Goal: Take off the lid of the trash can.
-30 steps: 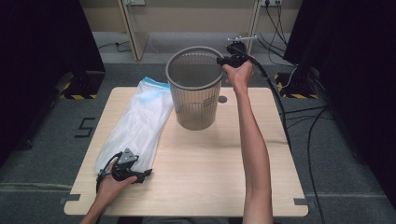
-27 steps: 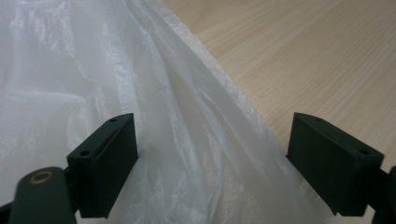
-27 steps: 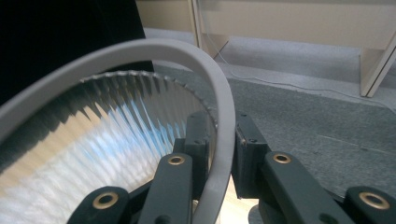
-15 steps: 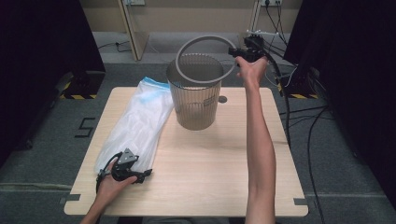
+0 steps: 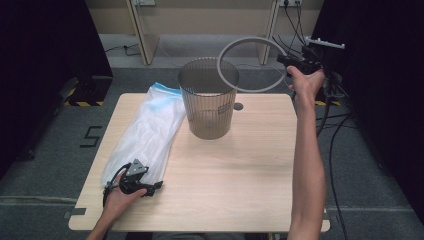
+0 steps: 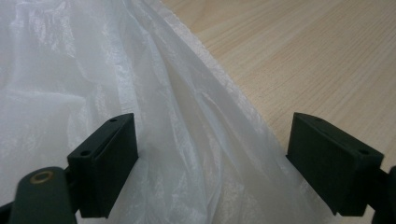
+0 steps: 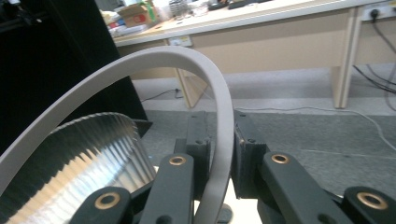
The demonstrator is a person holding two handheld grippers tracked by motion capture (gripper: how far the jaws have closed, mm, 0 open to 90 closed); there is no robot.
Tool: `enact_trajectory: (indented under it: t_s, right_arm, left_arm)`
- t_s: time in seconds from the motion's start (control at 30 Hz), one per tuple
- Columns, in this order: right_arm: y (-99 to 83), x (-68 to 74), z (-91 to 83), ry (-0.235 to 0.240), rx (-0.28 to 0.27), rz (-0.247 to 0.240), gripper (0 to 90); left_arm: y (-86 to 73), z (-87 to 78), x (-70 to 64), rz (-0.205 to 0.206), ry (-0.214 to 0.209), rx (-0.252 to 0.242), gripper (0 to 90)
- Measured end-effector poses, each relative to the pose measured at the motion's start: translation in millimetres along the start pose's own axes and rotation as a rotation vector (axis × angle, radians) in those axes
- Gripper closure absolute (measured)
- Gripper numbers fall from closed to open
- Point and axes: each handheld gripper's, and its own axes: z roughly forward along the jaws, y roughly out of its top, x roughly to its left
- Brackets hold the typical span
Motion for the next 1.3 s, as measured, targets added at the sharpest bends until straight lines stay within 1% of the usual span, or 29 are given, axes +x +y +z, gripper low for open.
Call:
enact_trajectory:
  t_s: [0.13, 0.23, 0.37, 0.43, 0.5, 0.6, 0.63, 0.67, 0.7, 0.73, 0.87, 0.9, 0.93, 0.97, 1.07, 1.1, 1.13, 1.17, 1.2, 1.23, 1.3]
  right_arm:
    - [-5.8, -16.3, -16.2, -0.015, -0.007, 0.010, 79.9]
    - [-11.9, -28.8, -24.7, -0.035, -0.006, 0.014, 79.9]
    - [-21.9, -43.4, -34.4, -0.044, -0.003, 0.037, 79.9]
    - [-27.7, -52.3, -39.5, -0.061, -0.001, 0.038, 79.9]
    - [-33.5, -59.4, -43.0, -0.067, -0.004, 0.048, 79.9]
    - [-44.8, -71.8, -47.7, -0.086, 0.005, 0.066, 79.9]
    - [-44.8, -71.8, -47.7, -0.086, 0.005, 0.066, 79.9]
    - [-54.6, -80.9, -50.0, -0.098, 0.014, 0.077, 79.9]
    - [-54.6, -80.9, -50.0, -0.098, 0.014, 0.077, 79.9]
    - [-64.8, -87.5, -50.3, -0.111, 0.036, 0.080, 79.9]
    - [-82.3, -96.1, -49.1, -0.125, 0.068, 0.082, 79.9]
    - [-82.3, -96.1, -49.1, -0.125, 0.068, 0.082, 79.9]
    - [-92.2, -99.7, -46.9, -0.129, 0.089, 0.083, 79.9]
    - [-92.2, -99.7, -46.9, -0.129, 0.089, 0.083, 79.9]
    - [-107.6, -104.5, -41.7, -0.146, 0.122, 0.075, 79.9]
    - [-118.3, -106.7, -37.4, -0.149, 0.142, 0.076, 79.9]
    - [-123.7, -107.5, -34.9, -0.150, 0.153, 0.073, 79.9]
    - [-123.7, -107.5, -34.9, -0.150, 0.153, 0.073, 79.9]
    - [-127.8, -108.1, -32.9, -0.151, 0.165, 0.071, 79.9]
    - [-135.6, -109.3, -28.8, -0.159, 0.184, 0.069, 79.9]
    - [-144.2, -110.8, -24.1, -0.164, 0.199, 0.070, 79.9]
  left_arm:
    - [0.0, -0.1, 0.0, 0.000, 0.000, 0.001, 15.1]
    - [0.0, 0.0, 0.0, 0.000, -0.001, 0.000, 15.1]
    - [0.1, 0.0, 0.0, -0.001, 0.000, 0.001, 15.1]
    - [0.1, -0.1, 0.0, 0.000, 0.000, 0.001, 15.1]
    - [0.1, -0.1, 0.0, 0.000, 0.000, 0.001, 15.1]
    - [0.1, 0.2, -0.1, -0.003, 0.000, -0.004, 15.1]
    - [0.1, 0.2, -0.1, -0.003, 0.000, -0.004, 15.1]
    - [0.0, 0.2, 0.0, -0.002, 0.000, -0.003, 15.1]
    - [0.0, 0.2, 0.0, -0.002, 0.000, -0.003, 15.1]
    - [0.1, 0.2, -0.2, -0.003, 0.000, -0.004, 15.1]
    - [0.1, 0.1, -0.1, -0.003, 0.000, -0.003, 15.1]
    - [0.1, 0.1, -0.1, -0.003, 0.000, -0.003, 15.1]
    - [0.1, 0.1, -0.1, -0.003, 0.000, -0.003, 15.1]
    - [0.1, 0.1, -0.1, -0.003, 0.000, -0.003, 15.1]
    - [0.1, 0.1, 0.0, -0.002, 0.000, -0.002, 15.1]
    - [0.0, 0.1, 0.0, -0.002, 0.000, -0.003, 15.1]
    - [0.1, 0.1, -0.1, -0.002, 0.000, -0.003, 15.1]
    - [0.1, 0.1, -0.1, -0.002, 0.000, -0.003, 15.1]
    - [0.1, 0.1, -0.1, -0.002, 0.000, -0.002, 15.1]
    - [0.1, 0.0, 0.0, -0.001, 0.000, -0.002, 15.1]
    - [0.0, 0.1, 0.0, -0.002, 0.000, -0.003, 15.1]
